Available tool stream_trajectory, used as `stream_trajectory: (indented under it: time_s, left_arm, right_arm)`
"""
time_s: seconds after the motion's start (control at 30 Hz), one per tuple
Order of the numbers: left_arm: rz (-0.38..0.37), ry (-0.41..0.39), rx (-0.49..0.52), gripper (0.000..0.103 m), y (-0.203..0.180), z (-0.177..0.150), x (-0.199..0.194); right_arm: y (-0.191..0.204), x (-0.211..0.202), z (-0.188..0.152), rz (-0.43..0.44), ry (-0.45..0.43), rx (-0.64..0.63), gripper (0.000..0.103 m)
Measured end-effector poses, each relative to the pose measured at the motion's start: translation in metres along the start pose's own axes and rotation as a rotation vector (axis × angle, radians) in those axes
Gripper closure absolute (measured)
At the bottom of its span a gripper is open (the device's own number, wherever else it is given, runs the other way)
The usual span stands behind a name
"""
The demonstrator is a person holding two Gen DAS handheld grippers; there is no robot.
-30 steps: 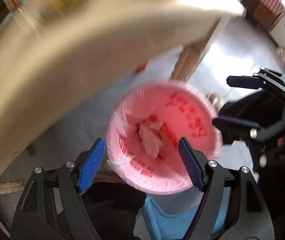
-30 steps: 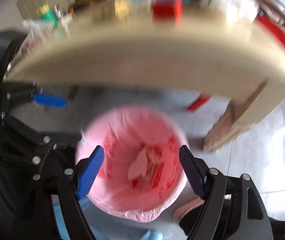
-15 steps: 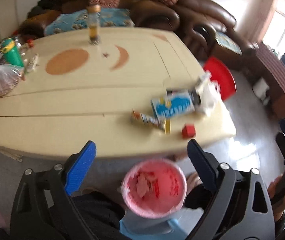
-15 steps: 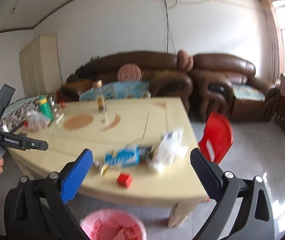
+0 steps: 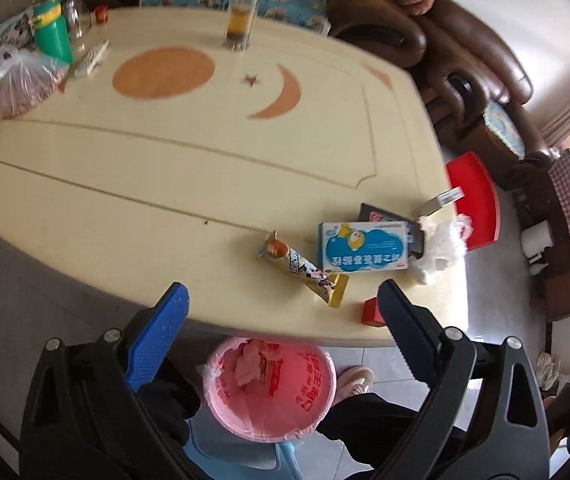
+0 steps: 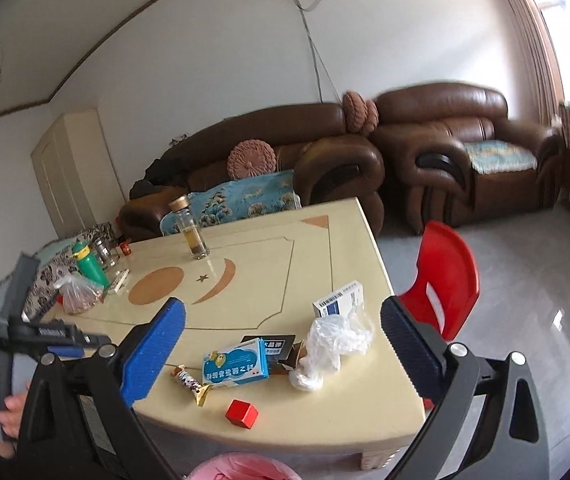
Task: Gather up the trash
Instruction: 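Raise both tools back toward the snack bar and plastic wrap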
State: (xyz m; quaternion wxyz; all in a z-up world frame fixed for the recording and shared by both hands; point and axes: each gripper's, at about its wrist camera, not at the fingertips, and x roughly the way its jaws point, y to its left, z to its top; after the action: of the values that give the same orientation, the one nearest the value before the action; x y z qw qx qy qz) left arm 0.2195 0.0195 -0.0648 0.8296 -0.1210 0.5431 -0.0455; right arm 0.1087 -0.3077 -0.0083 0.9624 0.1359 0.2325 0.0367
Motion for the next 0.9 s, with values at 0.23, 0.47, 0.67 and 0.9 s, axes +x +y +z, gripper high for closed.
stream_trajectory:
  time_s: [0.23, 0.47, 0.67, 0.9]
  left_arm:
    - [0.038, 0.075, -0.128, 0.010, 0.011, 0.009, 0.053]
    - [0.064, 0.138, -0.265, 0.010, 0.024, 0.009, 0.097]
    - [0.086, 0.160, -0.310, 0.010, 0.022, 0.011, 0.120]
    - [0.092, 0.192, -0.369, 0.010, 0.023, 0.012, 0.142]
  right_arm:
    - [-0.034, 0.046, -0.011, -0.004, 0.046, 0.101, 0.007]
    - [-0.048, 0.103, -0.029, 0.024, 0.127, 0.157, 0.007]
    - [-0.053, 0.137, -0.038, 0.033, 0.180, 0.174, 0.007]
    - [-0.066, 0.169, -0.052, 0.015, 0.245, 0.206, 0.007]
